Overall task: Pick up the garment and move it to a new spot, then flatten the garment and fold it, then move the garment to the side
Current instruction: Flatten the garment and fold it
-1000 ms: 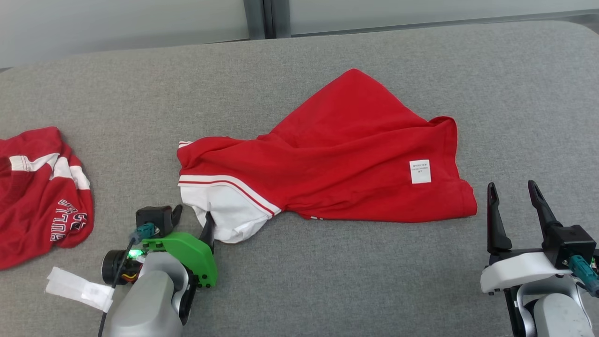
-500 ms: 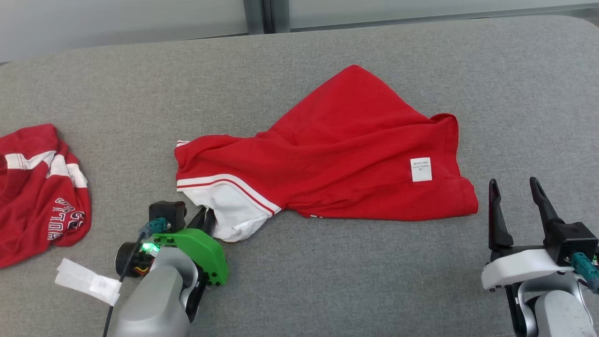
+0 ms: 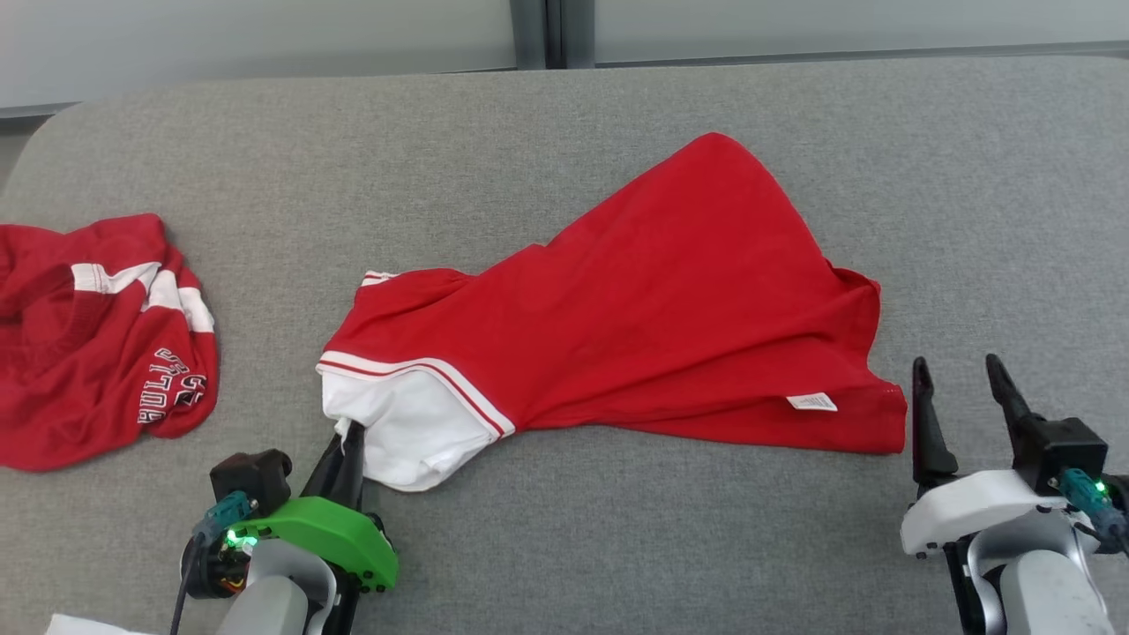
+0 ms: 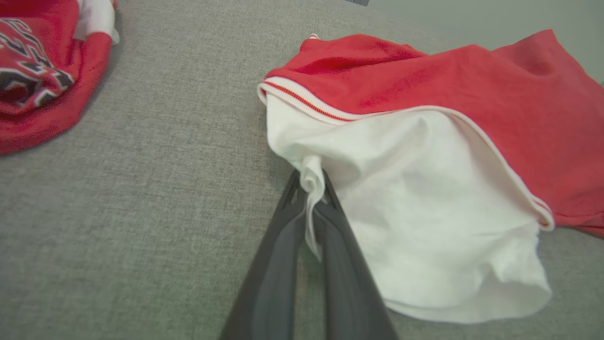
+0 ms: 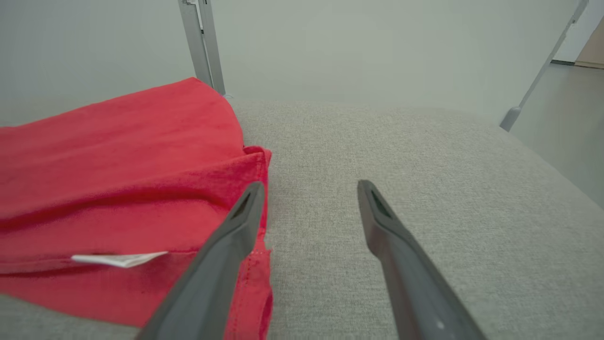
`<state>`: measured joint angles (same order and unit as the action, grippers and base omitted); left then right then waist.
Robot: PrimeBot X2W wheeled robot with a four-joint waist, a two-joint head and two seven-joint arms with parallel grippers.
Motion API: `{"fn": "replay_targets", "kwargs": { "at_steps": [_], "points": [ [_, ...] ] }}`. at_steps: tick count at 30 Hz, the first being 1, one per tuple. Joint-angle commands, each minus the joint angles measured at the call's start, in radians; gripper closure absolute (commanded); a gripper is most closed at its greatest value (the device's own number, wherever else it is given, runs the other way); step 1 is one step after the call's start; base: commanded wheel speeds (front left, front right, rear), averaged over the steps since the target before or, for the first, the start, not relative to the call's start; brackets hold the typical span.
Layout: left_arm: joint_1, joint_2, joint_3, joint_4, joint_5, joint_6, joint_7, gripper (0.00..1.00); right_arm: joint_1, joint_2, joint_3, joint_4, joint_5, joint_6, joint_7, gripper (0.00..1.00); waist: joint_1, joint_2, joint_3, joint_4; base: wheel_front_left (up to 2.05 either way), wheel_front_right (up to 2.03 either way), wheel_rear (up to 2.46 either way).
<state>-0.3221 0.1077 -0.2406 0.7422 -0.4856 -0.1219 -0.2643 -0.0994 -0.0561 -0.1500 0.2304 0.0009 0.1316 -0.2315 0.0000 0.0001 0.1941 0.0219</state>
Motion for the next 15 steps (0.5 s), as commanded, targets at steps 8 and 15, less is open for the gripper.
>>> {"fn": "replay_targets", "kwargs": {
  "at_steps": [8, 15],
  "points": [
    [0.055, -0.032, 0.016, -0.054, 0.038, -0.003, 0.0, 1.0, -0.051, -0.008, 0.077, 0.092, 0.142, -0.002, 0.233, 0.0, 0.0, -0.0001, -0.012, 0.022, 0.0, 0.0, 0.0],
    [0.061, -0.039, 0.021, -0.061, 0.051, -0.007, 0.0, 1.0, -0.022, -0.002, 0.115, 0.071, 0.299, -0.002, 0.313, 0.0, 0.0, -0.0001, -0.015, 0.018, 0.0, 0.0, 0.0]
  ]
}}
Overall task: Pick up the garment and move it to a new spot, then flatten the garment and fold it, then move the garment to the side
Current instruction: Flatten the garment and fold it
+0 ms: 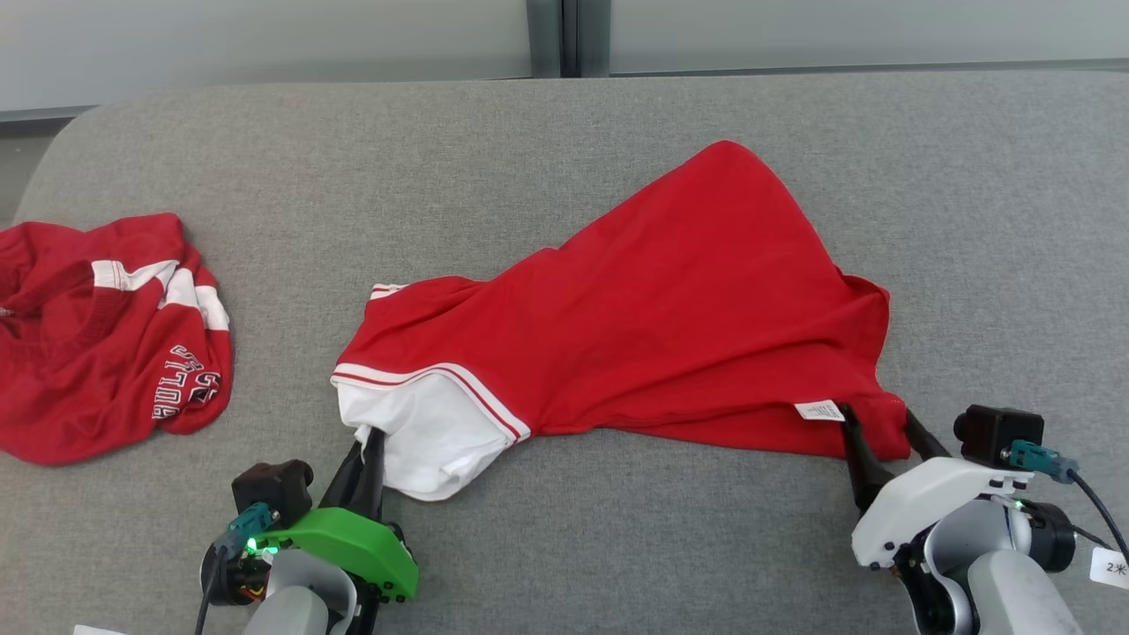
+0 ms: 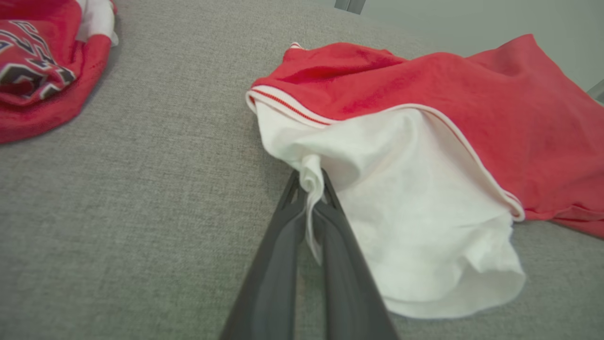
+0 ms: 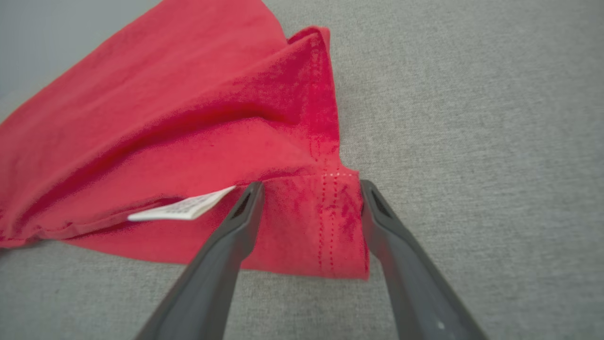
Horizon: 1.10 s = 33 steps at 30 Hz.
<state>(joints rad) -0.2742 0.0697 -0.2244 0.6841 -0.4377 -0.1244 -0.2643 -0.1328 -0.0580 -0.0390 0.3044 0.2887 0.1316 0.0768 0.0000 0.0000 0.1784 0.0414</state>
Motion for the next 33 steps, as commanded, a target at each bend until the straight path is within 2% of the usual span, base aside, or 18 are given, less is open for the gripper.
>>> {"fn": "replay_targets", "kwargs": {
  "at_steps": [1, 8, 21, 33],
  "points": [
    [0.013, -0.001, 0.006, -0.004, 0.005, -0.005, 0.0, 1.0, 0.013, -0.001, 0.013, -0.006, 0.028, -0.002, 0.014, 0.0, 0.0, 0.0, 0.001, -0.003, 0.0, 0.0, 0.0],
    [0.008, -0.003, 0.013, -0.003, 0.012, -0.006, 0.0, 1.0, -0.004, -0.022, 0.067, -0.041, 0.077, -0.002, 0.024, 0.0, 0.0, 0.0, 0.005, -0.013, 0.0, 0.0, 0.0],
    [0.001, -0.005, 0.022, 0.0, 0.02, -0.007, 0.0, 1.0, -0.009, -0.045, 0.124, -0.095, 0.094, -0.002, -0.018, 0.0, 0.0, 0.0, 0.003, -0.009, 0.0, 0.0, 0.0],
    [-0.003, -0.003, 0.011, -0.005, 0.009, -0.008, 0.0, 1.0, 0.0, -0.053, 0.111, -0.029, 0.13, -0.002, 0.032, 0.0, 0.0, 0.0, 0.01, -0.002, 0.0, 0.0, 0.0]
  ]
}}
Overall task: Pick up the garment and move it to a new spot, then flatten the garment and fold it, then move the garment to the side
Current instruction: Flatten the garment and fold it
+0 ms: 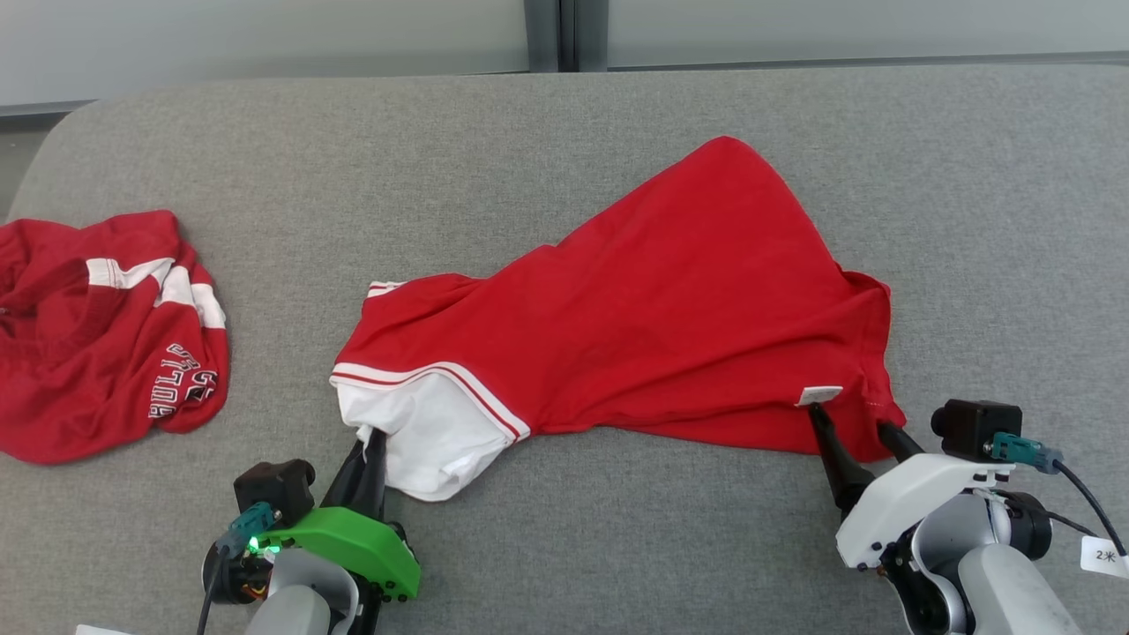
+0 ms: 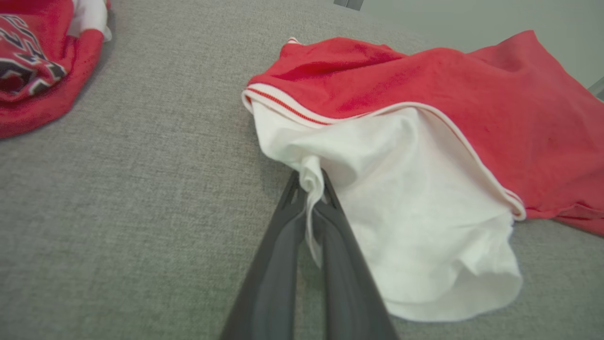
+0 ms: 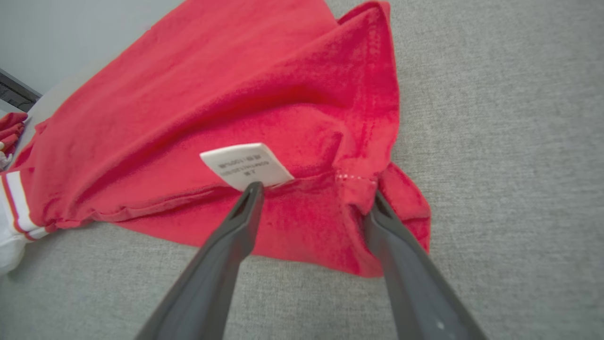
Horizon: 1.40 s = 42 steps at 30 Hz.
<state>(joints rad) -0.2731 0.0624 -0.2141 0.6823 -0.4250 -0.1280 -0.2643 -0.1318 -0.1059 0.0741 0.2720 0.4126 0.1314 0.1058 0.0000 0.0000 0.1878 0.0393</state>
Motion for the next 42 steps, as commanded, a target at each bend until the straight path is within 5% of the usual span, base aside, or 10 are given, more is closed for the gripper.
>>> {"fn": "replay_targets", "kwargs": {
  "at_steps": [1, 5, 9, 17, 27, 36, 42],
  "points": [
    [-0.004, 0.005, 0.0, -0.004, -0.003, -0.004, 0.0, 1.0, -0.003, -0.006, -0.006, 0.008, 0.007, -0.002, 0.004, 0.0, 0.0, 0.0, 0.001, 0.0, 0.0, 0.0, 0.0],
    [-0.004, 0.009, -0.003, -0.009, -0.008, -0.004, 0.0, 1.0, -0.027, -0.008, 0.006, 0.015, 0.007, -0.002, -0.009, 0.03, 0.0, 0.0, 0.006, 0.0, 0.0, 0.0, 0.0],
    [-0.006, 0.013, -0.004, -0.014, -0.013, -0.004, 0.0, 1.0, -0.05, -0.016, 0.037, 0.011, 0.022, -0.002, -0.02, 1.0, 0.0, 0.0, 0.012, -0.005, 0.0, 0.0, 0.0],
    [-0.018, 0.008, 0.009, -0.082, -0.063, -0.004, 0.0, 1.0, -0.097, -0.024, 0.041, -0.002, 0.043, -0.002, -0.109, 1.0, 0.0, 0.0, 0.016, -0.007, 0.0, 0.0, 0.0],
    [-0.073, 0.022, 0.033, -0.383, -0.247, -0.004, 0.0, 1.0, -0.168, -0.049, -0.022, -0.184, 0.088, -0.002, -0.241, 1.0, 0.0, 0.0, 0.002, -0.017, 0.0, 0.0, 0.0],
    [-0.293, 0.087, -0.029, -0.497, -0.43, -0.004, 0.045, 1.0, -0.361, -0.11, -0.059, -0.338, 0.135, -0.002, -0.15, 1.0, 0.0, 0.0, 0.036, -0.041, 0.0, 0.0, 0.0],
    [-0.51, 0.115, -0.002, -0.464, -0.522, 0.016, 0.171, 1.0, -0.613, -0.12, -0.054, -0.302, 0.138, -0.001, -0.036, 1.0, 0.0, 0.0, 0.167, -0.087, 0.0, 0.0, 0.0]
  ]
}}
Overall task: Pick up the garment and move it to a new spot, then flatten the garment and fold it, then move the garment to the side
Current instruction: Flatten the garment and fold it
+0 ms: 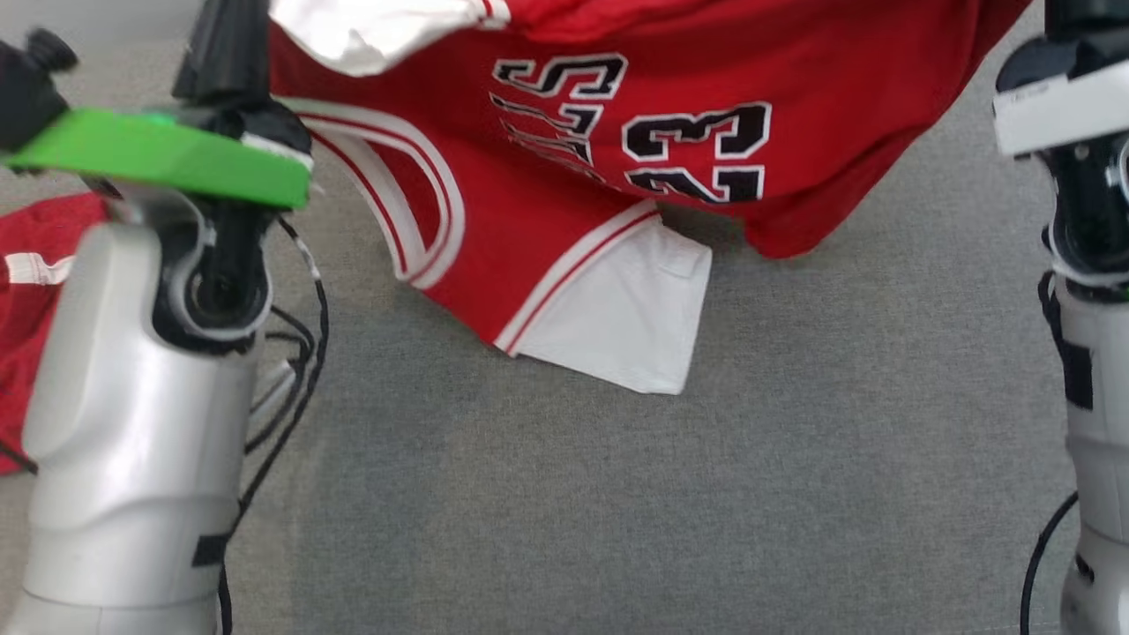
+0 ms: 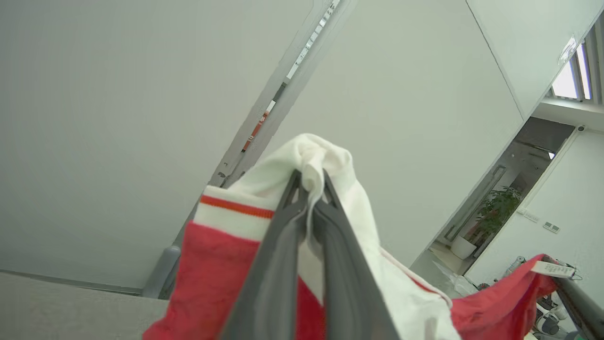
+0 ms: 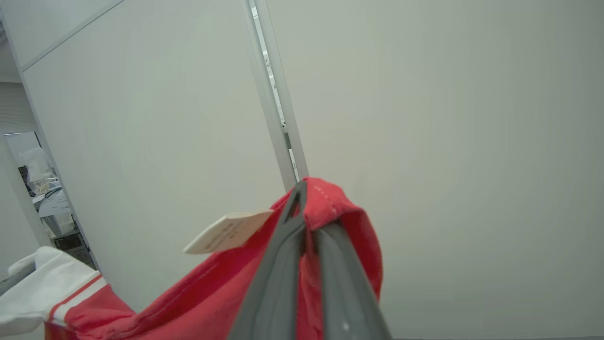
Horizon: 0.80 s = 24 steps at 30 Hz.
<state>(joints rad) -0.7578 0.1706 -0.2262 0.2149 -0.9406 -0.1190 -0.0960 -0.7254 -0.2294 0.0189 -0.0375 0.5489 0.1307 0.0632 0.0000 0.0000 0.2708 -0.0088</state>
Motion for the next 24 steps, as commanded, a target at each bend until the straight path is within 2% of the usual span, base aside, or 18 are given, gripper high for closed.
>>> {"fn": "replay_targets", "kwargs": {
  "at_steps": [1, 4, 7, 12, 15, 18, 21, 24],
  "points": [
    [-0.071, 0.011, 0.026, 0.012, -0.023, 0.019, 0.019, 1.0, -0.073, 0.015, 0.002, 0.031, 0.009, 0.0, 0.022, 1.0, 0.0, 0.0, 0.118, -0.049, 0.0, 0.0, 0.0],
    [-0.188, 0.02, 0.066, 0.036, -0.047, 0.047, 0.044, 1.0, -0.217, 0.034, 0.01, 0.099, -0.022, 0.0, 0.022, 1.0, 0.0, 0.0, 0.209, -0.077, 0.0, 0.0, 0.0],
    [-0.313, 0.031, 0.091, 0.055, -0.041, 0.051, 0.029, 1.0, -0.367, 0.066, 0.001, 0.193, -0.072, 0.0, -0.042, 1.0, 0.0, 0.0, 0.285, -0.1, 0.0, 0.0, 0.0],
    [-0.483, 0.024, 0.109, 0.052, -0.01, 0.03, -0.049, 1.0, -0.56, 0.102, -0.048, 0.268, -0.149, 0.0, -0.247, 1.0, 0.0, 0.0, 0.342, -0.109, 0.0, 0.0, 0.0],
    [-0.556, 0.004, 0.125, 0.021, -0.023, 0.01, -0.116, 1.0, -0.64, 0.097, -0.071, 0.259, -0.185, 0.0, -0.314, 1.0, 0.0, 0.0, 0.359, -0.105, 0.0, 0.0, 0.0],
    [-0.562, -0.012, 0.132, -0.004, -0.042, -0.004, -0.142, 1.0, -0.655, 0.08, -0.077, 0.222, -0.213, 0.0, -0.327, 1.0, 0.0, 0.0, 0.366, -0.1, 0.0, 0.0, 0.0],
    [-0.501, -0.016, 0.123, -0.016, -0.055, -0.012, -0.157, 1.0, -0.589, 0.058, -0.067, 0.199, -0.241, 0.0, -0.328, 1.0, 0.0, 0.0, 0.369, -0.094, 0.0, 0.0, 0.0],
    [-0.415, -0.017, 0.107, -0.025, -0.083, -0.013, -0.164, 1.0, -0.504, 0.037, -0.04, 0.227, -0.251, -0.001, -0.328, 1.0, 0.0, 0.0, 0.355, -0.09, 0.0, 0.0, 0.0]
  ]
}}
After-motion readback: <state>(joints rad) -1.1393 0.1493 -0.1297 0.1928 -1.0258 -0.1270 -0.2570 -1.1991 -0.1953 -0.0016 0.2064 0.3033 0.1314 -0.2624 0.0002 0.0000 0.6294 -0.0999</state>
